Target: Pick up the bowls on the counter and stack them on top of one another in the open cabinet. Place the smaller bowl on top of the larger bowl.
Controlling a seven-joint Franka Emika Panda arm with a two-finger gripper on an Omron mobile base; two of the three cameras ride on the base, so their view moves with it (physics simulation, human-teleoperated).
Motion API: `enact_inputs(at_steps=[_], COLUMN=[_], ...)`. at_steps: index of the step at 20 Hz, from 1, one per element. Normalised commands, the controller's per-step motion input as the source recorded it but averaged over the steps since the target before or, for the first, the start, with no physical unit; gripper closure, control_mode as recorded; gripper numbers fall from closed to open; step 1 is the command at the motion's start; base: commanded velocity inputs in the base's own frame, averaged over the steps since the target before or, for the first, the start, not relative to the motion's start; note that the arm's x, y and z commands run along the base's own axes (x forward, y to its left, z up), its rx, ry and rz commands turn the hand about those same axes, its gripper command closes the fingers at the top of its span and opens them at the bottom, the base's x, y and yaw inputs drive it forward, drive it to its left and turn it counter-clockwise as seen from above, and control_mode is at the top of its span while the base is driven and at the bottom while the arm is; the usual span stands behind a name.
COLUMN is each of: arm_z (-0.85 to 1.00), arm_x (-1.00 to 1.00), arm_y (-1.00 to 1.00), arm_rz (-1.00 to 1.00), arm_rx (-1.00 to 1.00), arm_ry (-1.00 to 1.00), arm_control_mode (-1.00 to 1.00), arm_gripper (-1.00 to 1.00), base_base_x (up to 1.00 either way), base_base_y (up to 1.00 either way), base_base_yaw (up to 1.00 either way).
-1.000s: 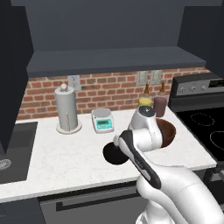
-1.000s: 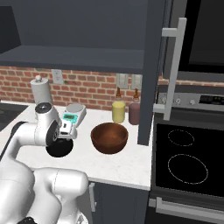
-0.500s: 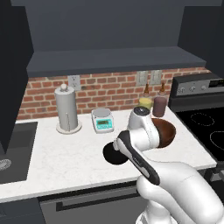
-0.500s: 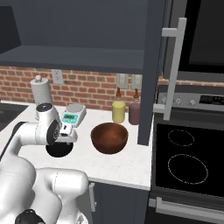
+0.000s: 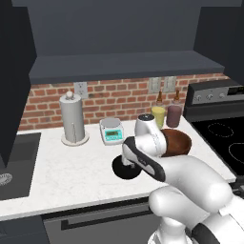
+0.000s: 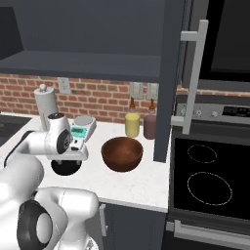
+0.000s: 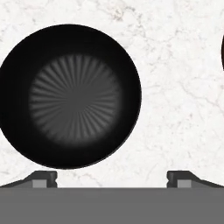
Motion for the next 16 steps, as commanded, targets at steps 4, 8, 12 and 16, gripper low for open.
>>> enact_inputs(at_steps=[4,8,12,16], arm_z=[-0.39,-0.45,-0.19,0.0], arm_x=[0.0,0.0,0.0,0.02], arm_y=[0.0,0.01,0.0,0.0], arm_rz=[0.0,0.0,0.0,0.0], arm_rx=[0.0,0.0,0.0,0.0], arm_ry=[0.0,0.0,0.0,0.0], arm_control_mode=[-1.0,-1.0,-1.0,-1.0], arm_gripper=[-1.0,-1.0,-1.0,-1.0], base_base_x=[0.0,0.0,0.0,0.0], base_base_y=[0.0,0.0,0.0,0.0], base_base_yaw=[0.0,0.0,0.0,0.0])
